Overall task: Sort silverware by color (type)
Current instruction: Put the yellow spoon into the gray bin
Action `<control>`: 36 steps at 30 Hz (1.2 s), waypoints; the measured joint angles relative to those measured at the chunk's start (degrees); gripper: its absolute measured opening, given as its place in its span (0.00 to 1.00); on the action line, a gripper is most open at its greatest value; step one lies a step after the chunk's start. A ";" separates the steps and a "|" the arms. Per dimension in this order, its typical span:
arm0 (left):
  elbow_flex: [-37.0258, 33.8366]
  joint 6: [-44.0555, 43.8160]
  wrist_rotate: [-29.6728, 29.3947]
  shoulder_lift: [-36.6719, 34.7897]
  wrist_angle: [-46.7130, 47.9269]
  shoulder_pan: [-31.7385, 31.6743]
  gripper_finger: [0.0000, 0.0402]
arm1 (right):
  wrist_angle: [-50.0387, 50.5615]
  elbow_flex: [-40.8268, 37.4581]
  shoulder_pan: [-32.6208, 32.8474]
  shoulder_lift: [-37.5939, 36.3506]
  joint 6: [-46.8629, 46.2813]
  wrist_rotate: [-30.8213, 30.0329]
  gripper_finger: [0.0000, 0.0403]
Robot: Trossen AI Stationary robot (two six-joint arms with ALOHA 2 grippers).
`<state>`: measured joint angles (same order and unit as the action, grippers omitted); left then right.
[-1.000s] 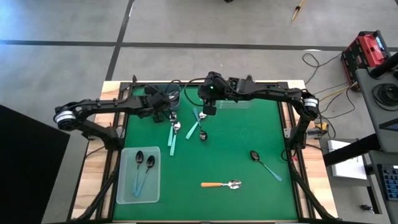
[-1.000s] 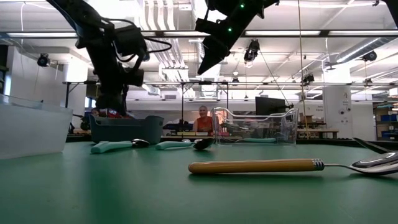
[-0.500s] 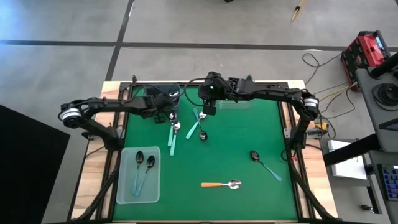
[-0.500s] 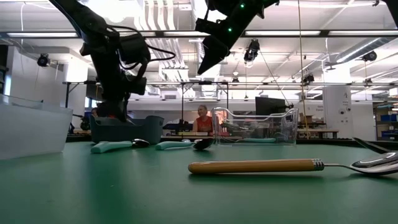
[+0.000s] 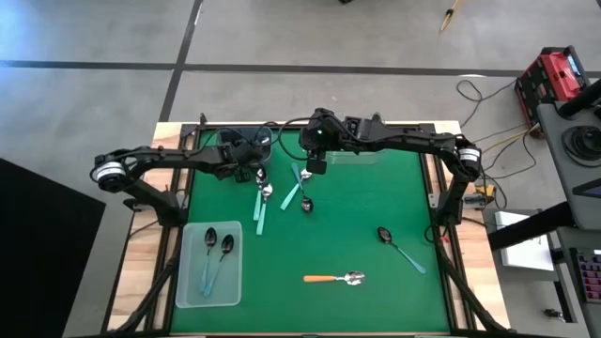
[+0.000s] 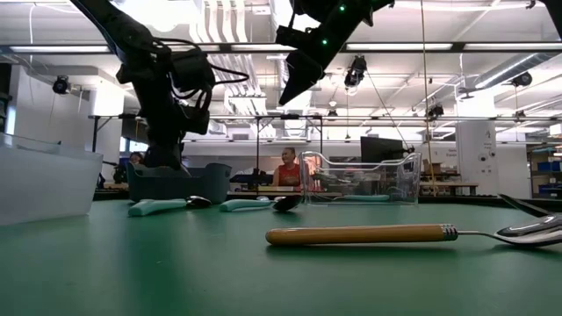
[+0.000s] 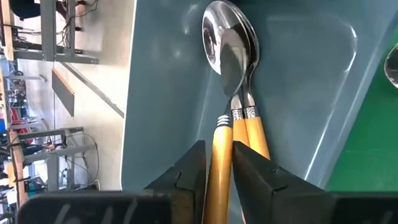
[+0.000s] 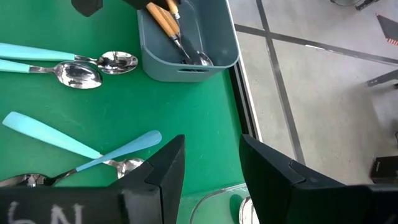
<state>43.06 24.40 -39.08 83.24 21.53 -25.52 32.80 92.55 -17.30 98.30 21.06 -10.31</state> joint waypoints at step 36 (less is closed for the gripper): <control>0.01 -6.57 -0.93 -0.68 -2.16 0.00 0.59 | -0.48 0.00 0.01 0.07 -3.02 -0.06 0.36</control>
<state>43.07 17.83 -40.01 82.56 19.37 -25.52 32.32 92.55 -17.29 98.37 18.04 -10.37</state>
